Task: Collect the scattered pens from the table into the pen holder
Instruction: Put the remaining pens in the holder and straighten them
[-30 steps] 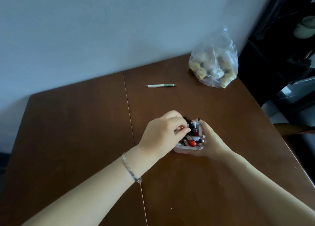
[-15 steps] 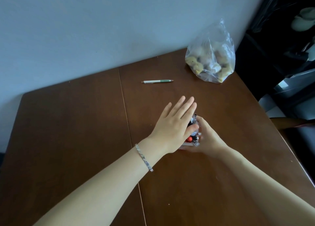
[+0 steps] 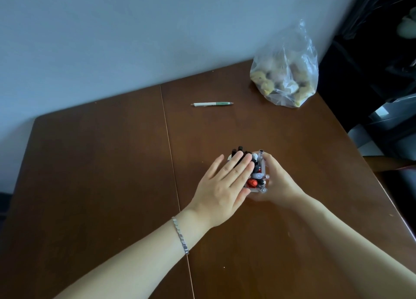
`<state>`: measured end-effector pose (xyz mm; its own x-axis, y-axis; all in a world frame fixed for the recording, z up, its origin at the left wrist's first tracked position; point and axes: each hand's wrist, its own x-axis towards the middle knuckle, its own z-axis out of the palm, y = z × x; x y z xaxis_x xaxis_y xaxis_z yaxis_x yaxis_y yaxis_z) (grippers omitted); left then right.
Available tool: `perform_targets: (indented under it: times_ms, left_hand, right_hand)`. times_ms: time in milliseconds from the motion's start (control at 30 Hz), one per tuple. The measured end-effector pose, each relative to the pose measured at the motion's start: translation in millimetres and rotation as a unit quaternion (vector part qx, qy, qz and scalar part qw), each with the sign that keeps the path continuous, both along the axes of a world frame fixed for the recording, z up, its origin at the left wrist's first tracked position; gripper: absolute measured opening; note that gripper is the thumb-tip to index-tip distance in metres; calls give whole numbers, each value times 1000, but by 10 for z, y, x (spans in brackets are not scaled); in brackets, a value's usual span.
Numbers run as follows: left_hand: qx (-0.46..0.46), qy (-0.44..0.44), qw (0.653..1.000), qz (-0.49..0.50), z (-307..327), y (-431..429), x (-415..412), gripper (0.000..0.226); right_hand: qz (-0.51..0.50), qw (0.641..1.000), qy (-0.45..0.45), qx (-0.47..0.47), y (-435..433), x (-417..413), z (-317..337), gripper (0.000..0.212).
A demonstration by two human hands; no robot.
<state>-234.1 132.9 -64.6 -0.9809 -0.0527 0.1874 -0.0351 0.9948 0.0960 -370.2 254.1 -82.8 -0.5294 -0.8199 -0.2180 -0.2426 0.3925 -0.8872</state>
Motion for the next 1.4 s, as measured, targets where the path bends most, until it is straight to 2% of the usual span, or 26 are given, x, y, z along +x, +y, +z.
perform_targets:
  times_ms: [100,167,233,267,333,367,400,467,533,633,733,767,833,967,1033,1100,1200,1267,1333,1400]
  left_hand:
    - [-53,-50,997,14,85,19,-58,50]
    - [-14,-66,998,11,154,-21,-83,52]
    - [159,-32,987,5,191,-106,-66,52]
    - [267,-32,963,21,208,-153,-33,56]
    - [428,-66,896,101,221,-233,39,87]
    - [469,-94,867,143,206,-260,71,105]
    - [480,-121,852,169,183,-275,93,116]
    - [461,-150,859,164,122,-270,103,125]
    - [459,-149,864,144,39,-280,87,123]
    - [495,-133,845,150,-60,-349,107,113]
    - [516,-103,830,185,-110,-447,231,106]
    - [513,-89,830,197,-108,-508,276,104]
    - [503,-64,834,218,-81,-683,351,101]
    - [498,-20,824,270,17,-1132,374,97]
    - [484,-16,830,278,77,-1288,343,93]
    - [471,-10,836,283,142,-1382,311,79]
    - [464,-11,837,290,163,-1451,296,60]
    - [478,-15,826,298,95,-1483,329,73]
    - [482,-13,823,299,9,-1514,383,88]
    - [497,-15,815,297,-11,-1532,419,93]
  right_hand:
    - [6,1000,3,-3,4,-11,-25,85]
    - [6,1000,0,0,3,-11,-22,86]
    - [-2,1000,-12,-4,-6,-1,-18,91]
    - [-6,1000,-16,-5,-13,7,-12,92]
    - [-9,1000,-24,1,-19,13,19,93]
    - [-7,1000,-29,1,-17,11,38,90]
    - [-2,999,-32,-1,-12,9,56,88]
    - [10,1000,-29,3,-14,20,87,86]
    - [27,999,-10,24,-47,54,79,90]
    - [82,994,15,69,-166,86,63,105]
    - [195,969,16,153,-363,-35,164,117]
    - [232,953,44,187,-450,-119,193,114]
    - [257,937,105,212,-671,-309,234,95]
    - [167,945,230,162,-1339,-644,83,61]
    - [119,940,270,169,-1733,-728,-33,56]
    - [96,933,296,184,-2084,-760,-154,57]
    - [101,897,360,234,-2411,-772,-352,57]
    - [83,874,414,243,-2454,-776,-459,46]
    - [68,866,444,221,-2380,-769,-503,36]
    - [67,890,408,192,-2230,-735,-494,33]
